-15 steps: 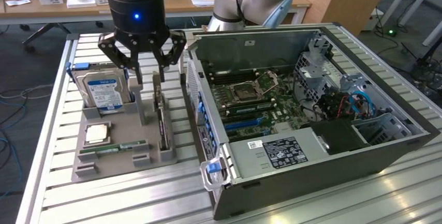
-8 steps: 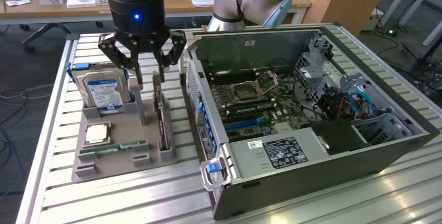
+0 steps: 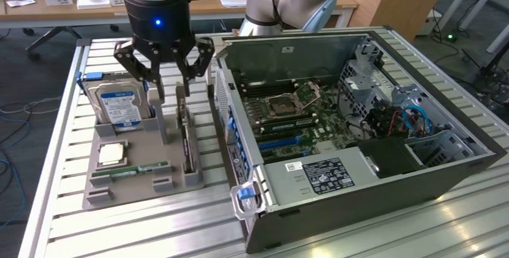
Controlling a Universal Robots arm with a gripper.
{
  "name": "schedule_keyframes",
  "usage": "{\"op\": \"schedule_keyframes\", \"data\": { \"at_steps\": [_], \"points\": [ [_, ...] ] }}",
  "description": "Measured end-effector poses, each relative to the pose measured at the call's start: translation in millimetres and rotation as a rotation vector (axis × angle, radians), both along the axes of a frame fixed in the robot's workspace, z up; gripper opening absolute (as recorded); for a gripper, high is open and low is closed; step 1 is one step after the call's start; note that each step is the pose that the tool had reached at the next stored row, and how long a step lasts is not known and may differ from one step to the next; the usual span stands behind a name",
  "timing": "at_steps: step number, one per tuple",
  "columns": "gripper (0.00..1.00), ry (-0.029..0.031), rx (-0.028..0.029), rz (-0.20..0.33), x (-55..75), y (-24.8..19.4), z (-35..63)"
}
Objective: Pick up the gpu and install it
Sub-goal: 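Pick up the gpu and move the gpu toward the slot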
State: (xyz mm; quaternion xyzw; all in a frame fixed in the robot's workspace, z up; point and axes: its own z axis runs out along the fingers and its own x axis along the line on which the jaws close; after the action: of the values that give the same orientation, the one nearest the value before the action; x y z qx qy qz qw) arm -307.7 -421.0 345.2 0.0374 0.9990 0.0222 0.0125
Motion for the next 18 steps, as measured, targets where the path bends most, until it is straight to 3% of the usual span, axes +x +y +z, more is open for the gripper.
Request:
{"op": "schedule_keyframes", "data": {
  "at_steps": [5, 18],
  "points": [
    [0.47, 0.0, 0.0, 0.0, 0.0, 0.0, -5.6],
    [0.47, 0.0001, 0.0017, 0.0, 0.0, 0.0, -5.9]
  ]
}}
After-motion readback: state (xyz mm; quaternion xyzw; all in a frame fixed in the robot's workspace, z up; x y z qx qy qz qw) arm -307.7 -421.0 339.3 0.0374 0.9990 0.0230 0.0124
